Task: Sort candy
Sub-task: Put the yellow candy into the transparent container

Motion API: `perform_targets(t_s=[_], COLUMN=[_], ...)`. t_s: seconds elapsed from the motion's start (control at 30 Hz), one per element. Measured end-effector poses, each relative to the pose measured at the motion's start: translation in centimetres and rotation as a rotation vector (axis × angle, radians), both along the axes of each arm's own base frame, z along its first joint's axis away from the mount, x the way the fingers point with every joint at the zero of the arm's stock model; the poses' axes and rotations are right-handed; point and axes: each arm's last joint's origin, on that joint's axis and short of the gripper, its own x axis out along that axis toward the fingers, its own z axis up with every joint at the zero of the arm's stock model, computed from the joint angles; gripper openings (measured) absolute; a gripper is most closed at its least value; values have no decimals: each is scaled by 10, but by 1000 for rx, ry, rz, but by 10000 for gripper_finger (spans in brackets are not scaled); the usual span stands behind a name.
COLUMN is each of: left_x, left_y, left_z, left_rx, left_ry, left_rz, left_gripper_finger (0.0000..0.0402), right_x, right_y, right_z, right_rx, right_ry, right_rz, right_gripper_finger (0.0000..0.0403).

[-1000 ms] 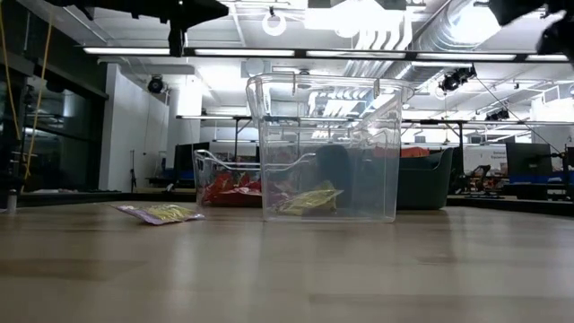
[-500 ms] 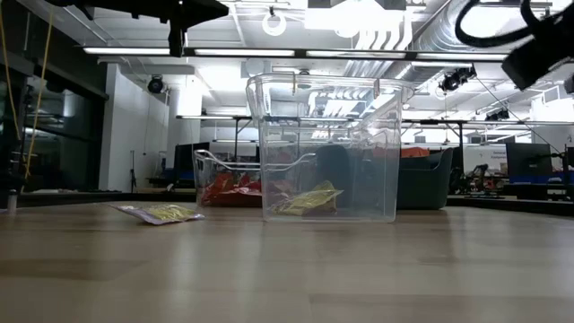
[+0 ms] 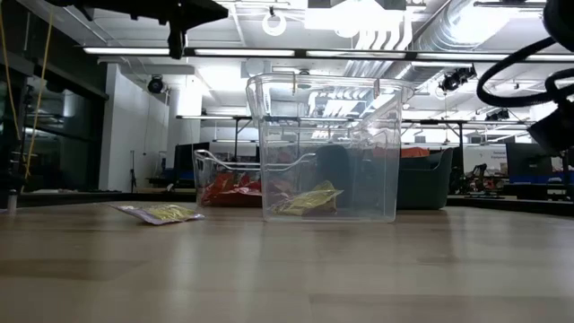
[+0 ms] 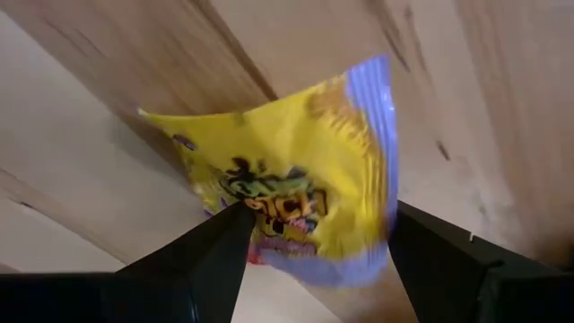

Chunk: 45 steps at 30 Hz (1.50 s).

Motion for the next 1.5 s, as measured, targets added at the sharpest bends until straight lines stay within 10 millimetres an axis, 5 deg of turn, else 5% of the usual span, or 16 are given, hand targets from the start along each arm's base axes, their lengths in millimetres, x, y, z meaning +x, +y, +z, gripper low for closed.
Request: perform_targets(t_s=[0.4, 0.7, 0.83, 1.03, 1.27, 1.5], left_x=[0, 0, 0, 0, 0, 0], left_y=[0, 0, 0, 0, 0, 0], left_z=[-2, -3, -3, -3, -3, -3], left_rx=[-7, -7, -9, -9, -8, -8], left_ry=[25, 27, 33, 34, 35, 35], left_rz=[0, 0, 0, 1, 1, 1], left_gripper_finger=[0, 0, 0, 0, 0, 0], right_x=[-3, 3, -9, -39, -62, -50], right_y=[-3, 1, -11, -46, -76, -80], right_z=[-7, 37, 79, 136, 151, 148], right_rx=[-2, -9, -47, -146, -177, -219], right_ry=[-5, -3, -22, -256, -456, -491], right_rz=[16, 186, 194, 15, -159, -128], right_gripper_finger=[231, 18, 36, 10, 5, 3])
